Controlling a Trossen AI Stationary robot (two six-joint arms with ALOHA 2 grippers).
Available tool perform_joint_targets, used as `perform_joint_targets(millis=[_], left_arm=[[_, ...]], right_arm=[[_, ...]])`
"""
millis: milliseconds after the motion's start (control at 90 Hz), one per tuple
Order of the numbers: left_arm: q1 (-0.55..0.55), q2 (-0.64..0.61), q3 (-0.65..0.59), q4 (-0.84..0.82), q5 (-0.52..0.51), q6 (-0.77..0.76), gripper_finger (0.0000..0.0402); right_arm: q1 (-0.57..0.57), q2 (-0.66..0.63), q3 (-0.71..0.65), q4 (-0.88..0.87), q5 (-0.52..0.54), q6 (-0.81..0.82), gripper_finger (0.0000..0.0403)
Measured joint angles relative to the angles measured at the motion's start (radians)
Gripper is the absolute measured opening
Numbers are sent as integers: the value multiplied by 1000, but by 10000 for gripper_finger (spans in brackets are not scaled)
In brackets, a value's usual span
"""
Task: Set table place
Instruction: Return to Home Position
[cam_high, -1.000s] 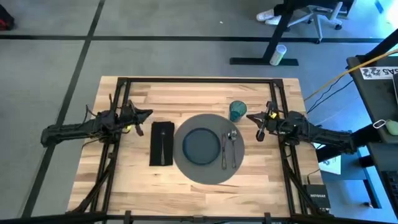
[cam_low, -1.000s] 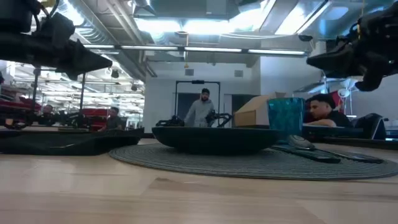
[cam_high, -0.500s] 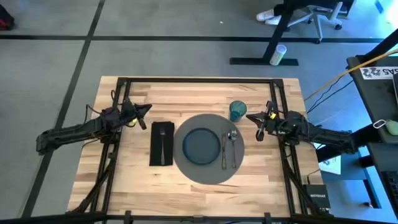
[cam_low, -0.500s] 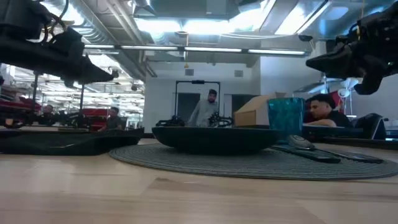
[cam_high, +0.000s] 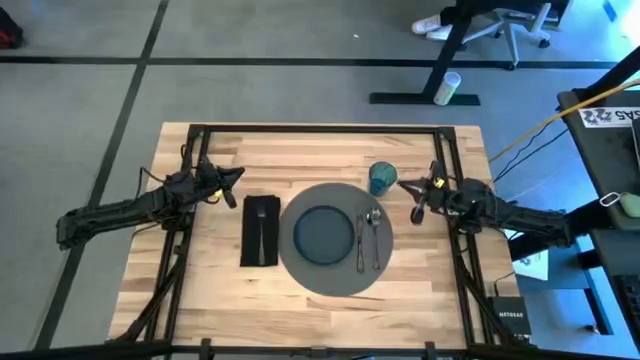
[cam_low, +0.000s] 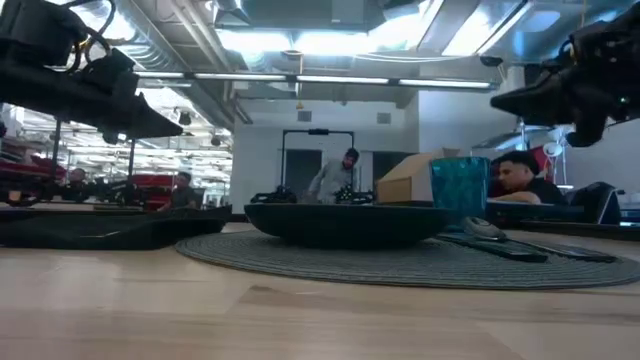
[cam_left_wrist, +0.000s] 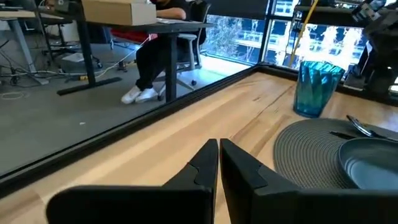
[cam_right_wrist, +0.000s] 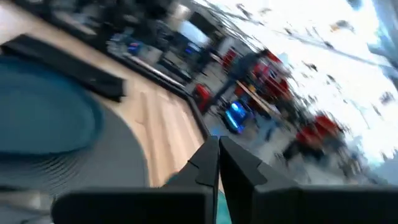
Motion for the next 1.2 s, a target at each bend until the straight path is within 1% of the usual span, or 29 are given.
perform_joint_targets(millis=[44, 78, 289, 411, 544, 1200], left_arm=[[0, 0, 0, 0, 0, -18, 0], [0, 0, 0, 0, 0, -32, 0], [0, 0, 0, 0, 0, -123, 0], [0, 0, 0, 0, 0, -124, 0], [0, 0, 0, 0, 0, -124, 0], [0, 0, 0, 0, 0, -124, 0]], right_arm=[[0, 0, 0, 6, 39, 37, 0], [0, 0, 0, 7, 49, 52, 0], [0, 0, 0, 7, 44, 65, 0], [0, 0, 0, 7, 44, 113, 0], [0, 0, 0, 4, 25, 111, 0], [0, 0, 0, 4, 25, 103, 0]])
